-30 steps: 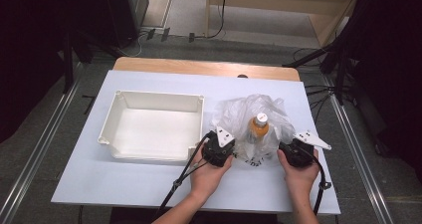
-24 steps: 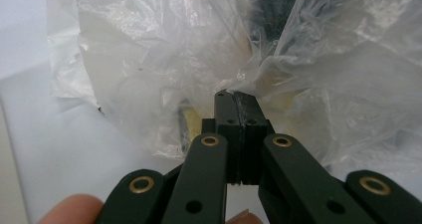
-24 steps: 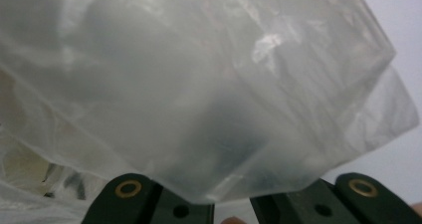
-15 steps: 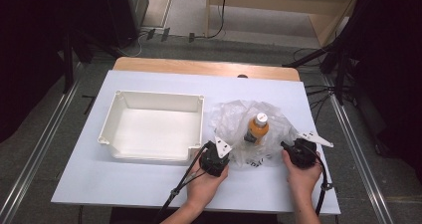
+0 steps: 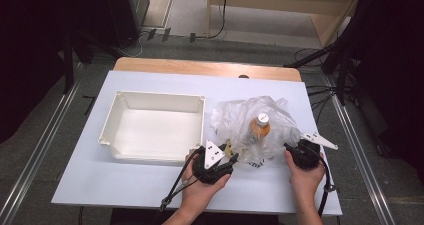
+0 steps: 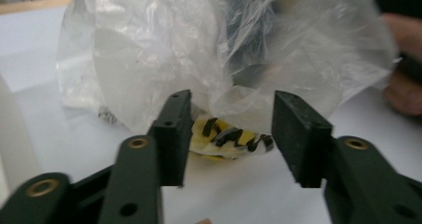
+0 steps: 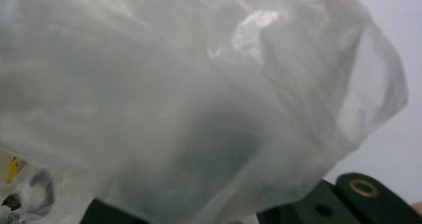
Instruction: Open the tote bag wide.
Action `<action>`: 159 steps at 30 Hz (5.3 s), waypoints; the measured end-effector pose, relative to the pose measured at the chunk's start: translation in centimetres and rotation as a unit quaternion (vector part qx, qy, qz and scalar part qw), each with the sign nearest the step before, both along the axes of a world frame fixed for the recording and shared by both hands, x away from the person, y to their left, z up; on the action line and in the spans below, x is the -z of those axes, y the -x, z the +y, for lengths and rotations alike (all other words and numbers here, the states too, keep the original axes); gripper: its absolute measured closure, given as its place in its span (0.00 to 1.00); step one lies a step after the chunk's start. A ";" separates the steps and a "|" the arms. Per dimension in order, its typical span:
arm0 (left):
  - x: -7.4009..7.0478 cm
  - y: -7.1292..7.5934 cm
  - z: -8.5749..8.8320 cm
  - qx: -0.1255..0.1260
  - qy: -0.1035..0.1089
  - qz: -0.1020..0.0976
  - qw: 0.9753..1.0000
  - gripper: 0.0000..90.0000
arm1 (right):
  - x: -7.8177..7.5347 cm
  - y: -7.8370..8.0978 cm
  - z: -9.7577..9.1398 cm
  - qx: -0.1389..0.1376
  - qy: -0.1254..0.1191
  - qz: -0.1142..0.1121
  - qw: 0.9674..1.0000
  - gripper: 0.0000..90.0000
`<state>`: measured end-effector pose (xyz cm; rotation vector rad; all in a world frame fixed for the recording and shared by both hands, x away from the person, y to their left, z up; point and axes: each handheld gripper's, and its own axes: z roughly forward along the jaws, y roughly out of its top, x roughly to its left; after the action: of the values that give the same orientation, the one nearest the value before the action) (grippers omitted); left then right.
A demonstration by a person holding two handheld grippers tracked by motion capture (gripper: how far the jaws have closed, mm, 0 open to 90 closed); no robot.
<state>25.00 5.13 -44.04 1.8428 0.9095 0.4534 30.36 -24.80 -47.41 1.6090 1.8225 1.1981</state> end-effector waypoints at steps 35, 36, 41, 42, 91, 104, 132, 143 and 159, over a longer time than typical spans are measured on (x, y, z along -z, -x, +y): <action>-0.3 -5.3 -3.6 -0.031 -0.012 0.067 0.997 0.99 | -0.3 1.4 -1.1 0.003 0.000 -0.041 0.999 0.75; 0.3 -5.2 -3.8 -0.034 -0.020 0.061 0.997 1.00 | -0.4 1.9 -1.6 0.007 0.000 -0.048 0.999 0.72; 1.4 -5.0 -4.0 -0.037 -0.025 0.061 0.997 1.00 | -0.3 3.1 -3.0 0.028 -0.004 -0.046 0.999 0.67; 1.6 -5.0 -4.1 -0.039 -0.027 0.062 0.997 1.00 | -0.3 3.1 -3.0 0.028 -0.004 -0.046 0.999 0.67; 3.6 -5.1 -3.9 -0.030 -0.040 0.076 0.996 0.99 | -3.0 2.0 -0.9 -0.005 -0.031 -0.077 0.997 0.77; 3.7 -4.6 -3.8 -0.035 -0.081 0.087 0.992 1.00 | 0.3 -0.8 1.7 -0.029 0.061 0.045 0.997 1.00; 3.8 -3.1 -2.1 -0.026 -0.081 0.090 0.992 0.97 | -5.3 1.8 0.0 -0.042 -0.015 -0.145 0.988 0.53; 3.8 -3.0 -2.4 -0.027 -0.087 0.082 0.993 0.98 | -8.5 -0.9 1.6 -0.043 -0.014 -0.167 0.985 0.72; 3.8 -3.1 -2.1 -0.033 -0.086 0.091 0.992 1.00 | 0.7 -4.1 2.1 -0.058 0.019 0.071 0.996 0.98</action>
<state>28.13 3.02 -47.80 2.0408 1.0843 0.4200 34.43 -22.66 -48.13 1.6240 2.0396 1.1140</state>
